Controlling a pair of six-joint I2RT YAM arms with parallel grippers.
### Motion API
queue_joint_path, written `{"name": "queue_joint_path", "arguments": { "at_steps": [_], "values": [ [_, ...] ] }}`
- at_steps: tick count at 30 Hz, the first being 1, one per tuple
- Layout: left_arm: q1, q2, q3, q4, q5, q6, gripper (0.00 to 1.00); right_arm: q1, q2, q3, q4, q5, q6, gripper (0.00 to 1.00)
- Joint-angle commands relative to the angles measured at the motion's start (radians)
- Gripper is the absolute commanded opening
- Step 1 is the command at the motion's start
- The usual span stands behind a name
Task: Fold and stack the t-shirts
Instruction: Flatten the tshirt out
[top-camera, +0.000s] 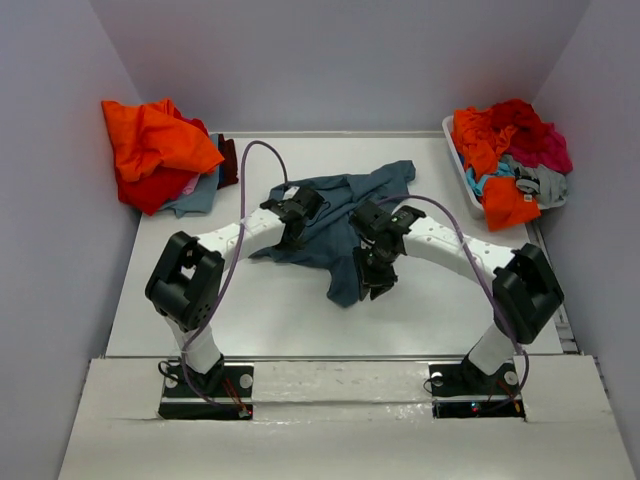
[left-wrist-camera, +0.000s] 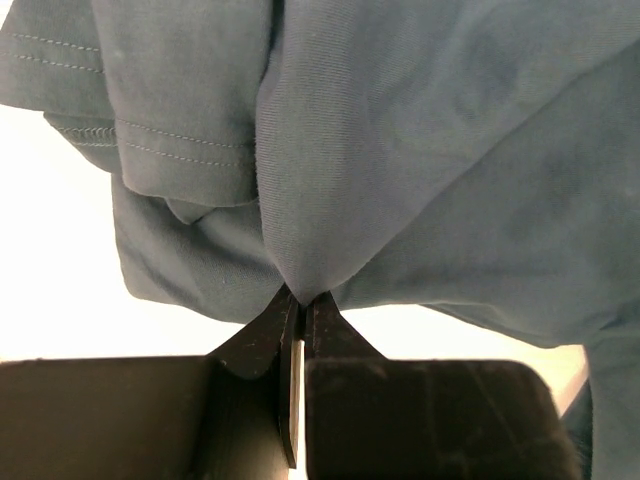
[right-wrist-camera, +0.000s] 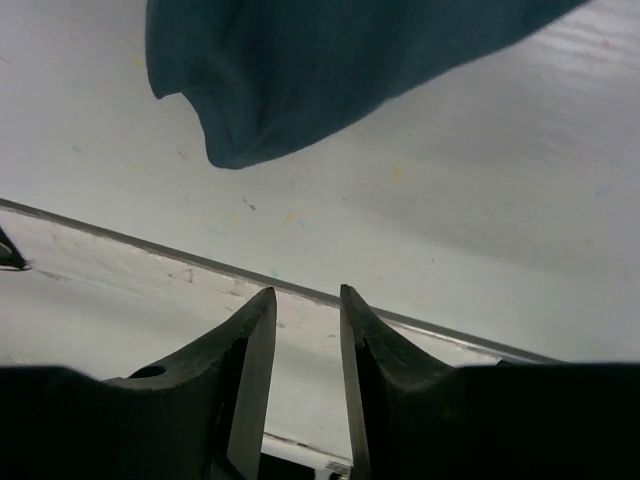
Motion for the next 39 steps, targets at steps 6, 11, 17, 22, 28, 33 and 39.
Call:
{"name": "queue_joint_path", "arguments": {
  "at_steps": [6, 11, 17, 22, 28, 33, 39],
  "values": [
    [0.002, -0.030, 0.036, -0.027, -0.026, -0.011, 0.06, 0.007, 0.212, 0.126, 0.097, -0.019, -0.066, 0.60],
    [0.002, -0.035, 0.033, -0.027, -0.020, -0.012, 0.06, 0.007, 0.288, 0.181, 0.125, -0.034, -0.078, 0.61],
    [0.002, -0.029, 0.032, -0.023, -0.014, -0.012, 0.06, 0.007, 0.322, 0.247, 0.105, -0.027, -0.092, 0.62],
    [0.002, -0.018, 0.047, -0.024, -0.011, -0.006, 0.06, 0.007, 0.356, 0.235, 0.123, -0.040, -0.098, 0.62],
    [0.002, -0.006, 0.060, -0.030, -0.017, 0.008, 0.06, 0.007, 0.389, 0.173, 0.156, -0.060, -0.109, 0.59],
    [0.002, -0.001, 0.064, -0.035, -0.012, 0.015, 0.05, 0.007, 0.390, 0.127, 0.169, -0.076, -0.110, 0.46],
    [0.002, 0.005, 0.066, -0.047, 0.003, 0.029, 0.06, 0.007, 0.328, 0.055, 0.169, -0.057, -0.099, 0.22]
  ]
}}
